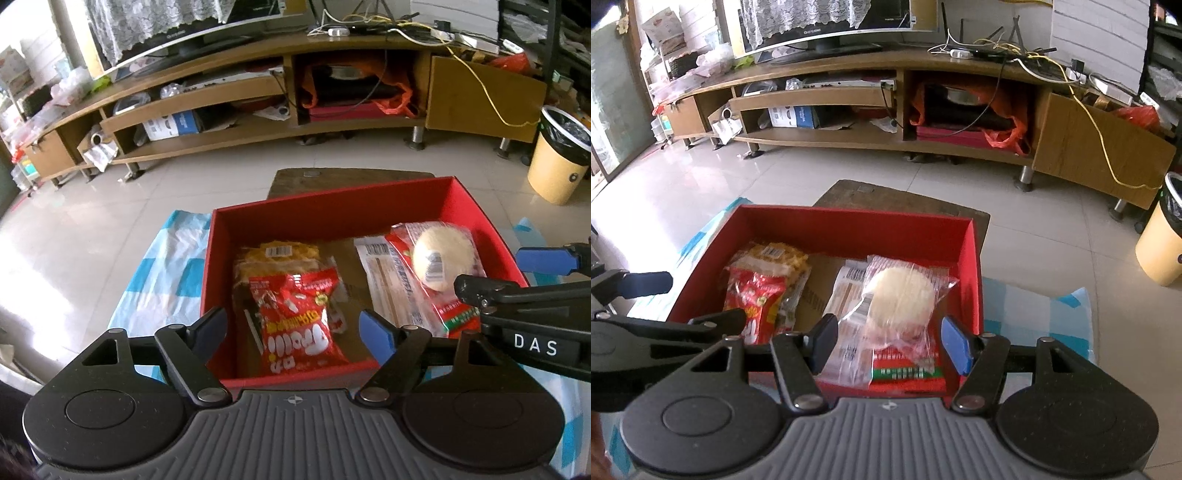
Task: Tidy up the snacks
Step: 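Lower both bags into the red box and open both tools, then withdraw both open tools up out of the red box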
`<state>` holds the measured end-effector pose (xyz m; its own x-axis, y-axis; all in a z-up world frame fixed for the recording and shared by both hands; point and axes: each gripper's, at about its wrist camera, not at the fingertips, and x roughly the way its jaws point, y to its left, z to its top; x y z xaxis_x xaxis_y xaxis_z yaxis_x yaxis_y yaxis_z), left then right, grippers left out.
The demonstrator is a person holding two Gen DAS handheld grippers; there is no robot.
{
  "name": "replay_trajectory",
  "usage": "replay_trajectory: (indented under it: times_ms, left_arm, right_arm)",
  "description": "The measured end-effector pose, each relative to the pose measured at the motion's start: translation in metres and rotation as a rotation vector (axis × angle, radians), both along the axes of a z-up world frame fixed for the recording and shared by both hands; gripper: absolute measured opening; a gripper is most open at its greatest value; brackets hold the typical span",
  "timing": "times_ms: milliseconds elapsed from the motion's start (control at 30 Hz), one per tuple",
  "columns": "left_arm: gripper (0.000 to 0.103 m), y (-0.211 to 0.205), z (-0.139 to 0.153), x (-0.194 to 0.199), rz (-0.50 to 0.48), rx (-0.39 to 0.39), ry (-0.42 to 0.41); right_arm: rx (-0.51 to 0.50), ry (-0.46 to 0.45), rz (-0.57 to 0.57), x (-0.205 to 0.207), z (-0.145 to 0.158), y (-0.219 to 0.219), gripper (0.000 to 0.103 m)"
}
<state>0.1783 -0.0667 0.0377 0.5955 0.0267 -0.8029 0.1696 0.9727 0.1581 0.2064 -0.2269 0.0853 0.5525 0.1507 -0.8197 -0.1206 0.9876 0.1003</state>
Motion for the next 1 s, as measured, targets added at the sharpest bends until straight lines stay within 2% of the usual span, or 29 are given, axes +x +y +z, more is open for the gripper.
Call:
replay_trajectory:
  times_ms: [267,467,833,1000]
  left_arm:
    - [0.084,-0.002,-0.001,-0.019,-0.029,-0.008,0.009]
    - [0.084,-0.005,-0.004,-0.039,-0.065,-0.017,0.033]
    - [0.086,-0.027,-0.022,-0.093,-0.246,-0.012,0.112]
    - [0.086,-0.044,-0.037,-0.114,-0.370,-0.018,0.175]
  right_arm:
    - [-0.026,-0.013,0.001,-0.021,0.007,-0.006,0.060]
    - [-0.018,0.012,-0.007,-0.042,0.007,-0.013,0.060]
    - [0.007,0.064,-0.027,-0.091,0.002,-0.025,0.061]
    - [0.039,0.078,-0.060,-0.116,0.001,-0.037,0.061]
